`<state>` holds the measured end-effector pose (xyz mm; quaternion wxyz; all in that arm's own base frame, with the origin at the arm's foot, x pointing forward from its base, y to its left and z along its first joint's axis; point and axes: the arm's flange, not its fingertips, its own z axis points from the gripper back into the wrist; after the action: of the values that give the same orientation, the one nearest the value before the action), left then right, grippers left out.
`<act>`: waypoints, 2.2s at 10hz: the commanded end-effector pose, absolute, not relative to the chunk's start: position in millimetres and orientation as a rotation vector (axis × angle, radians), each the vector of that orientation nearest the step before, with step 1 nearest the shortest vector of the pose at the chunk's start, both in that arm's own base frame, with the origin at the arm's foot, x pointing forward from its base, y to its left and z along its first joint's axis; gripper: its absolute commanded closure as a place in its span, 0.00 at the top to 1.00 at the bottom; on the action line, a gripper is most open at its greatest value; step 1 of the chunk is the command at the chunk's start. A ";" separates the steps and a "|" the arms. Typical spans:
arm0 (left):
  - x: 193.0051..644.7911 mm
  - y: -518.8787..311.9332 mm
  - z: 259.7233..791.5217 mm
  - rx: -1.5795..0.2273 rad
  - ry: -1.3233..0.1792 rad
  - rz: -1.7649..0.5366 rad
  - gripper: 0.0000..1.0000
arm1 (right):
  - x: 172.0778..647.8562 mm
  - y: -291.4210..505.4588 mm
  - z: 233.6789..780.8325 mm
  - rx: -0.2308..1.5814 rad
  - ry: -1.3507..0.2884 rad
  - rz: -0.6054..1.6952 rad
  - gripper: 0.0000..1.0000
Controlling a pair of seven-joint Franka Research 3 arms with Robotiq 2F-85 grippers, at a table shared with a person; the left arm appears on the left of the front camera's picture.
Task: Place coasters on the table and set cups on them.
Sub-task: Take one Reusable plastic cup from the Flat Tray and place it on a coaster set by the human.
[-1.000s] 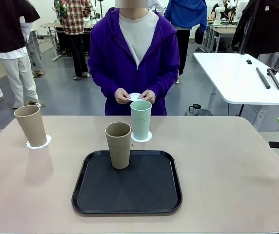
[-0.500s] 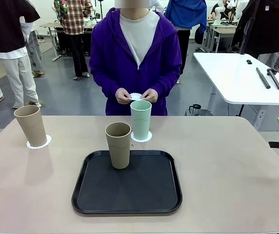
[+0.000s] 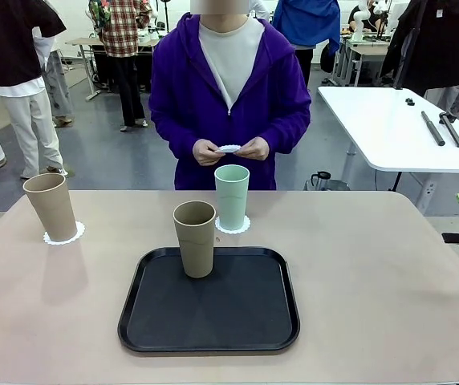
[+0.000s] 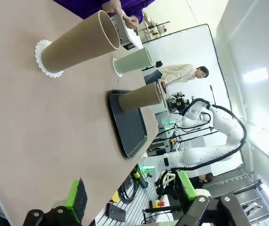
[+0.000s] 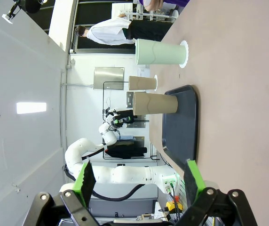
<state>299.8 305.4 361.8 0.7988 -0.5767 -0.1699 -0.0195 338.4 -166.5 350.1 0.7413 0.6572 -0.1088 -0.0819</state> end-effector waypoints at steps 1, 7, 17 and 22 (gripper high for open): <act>299.0 306.5 357.2 -1.244 -0.352 -0.023 1.00 | 335.3 -166.7 350.9 1.441 -0.234 -0.166 1.00; 299.0 306.5 357.2 -1.244 -0.352 -0.023 1.00 | 335.3 -166.7 350.9 1.441 -0.234 -0.166 1.00; 299.0 306.5 357.2 -1.244 -0.352 -0.023 1.00 | 335.3 -166.7 350.9 1.441 -0.234 -0.166 1.00; 299.0 306.5 357.2 -1.244 -0.352 -0.023 1.00 | 335.3 -166.7 350.9 1.441 -0.234 -0.166 1.00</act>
<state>300.2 305.5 355.5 0.7979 -0.5798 -0.1643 -0.0148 338.4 -166.5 350.1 0.7413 0.6572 -0.1088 -0.0819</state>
